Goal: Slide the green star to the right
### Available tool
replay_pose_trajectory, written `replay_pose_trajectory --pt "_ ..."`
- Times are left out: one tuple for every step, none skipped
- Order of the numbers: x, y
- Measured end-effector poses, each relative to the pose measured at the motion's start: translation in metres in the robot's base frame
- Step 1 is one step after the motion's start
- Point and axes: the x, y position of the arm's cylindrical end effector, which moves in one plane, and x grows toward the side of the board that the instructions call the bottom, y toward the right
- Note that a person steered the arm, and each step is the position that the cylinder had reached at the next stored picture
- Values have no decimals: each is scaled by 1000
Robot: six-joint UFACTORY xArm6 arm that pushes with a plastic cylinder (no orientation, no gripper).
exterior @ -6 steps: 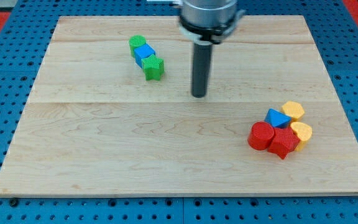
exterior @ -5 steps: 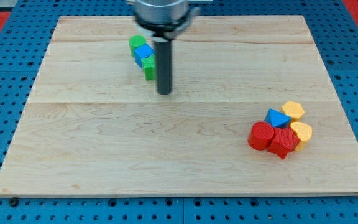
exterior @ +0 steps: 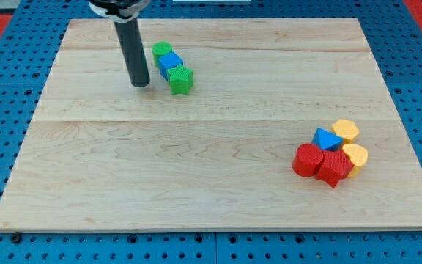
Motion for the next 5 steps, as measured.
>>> replay_pose_trajectory --pt "0 31" --pt "0 62" --pt "-2 93" --pt "-12 116" --pt "-19 134"
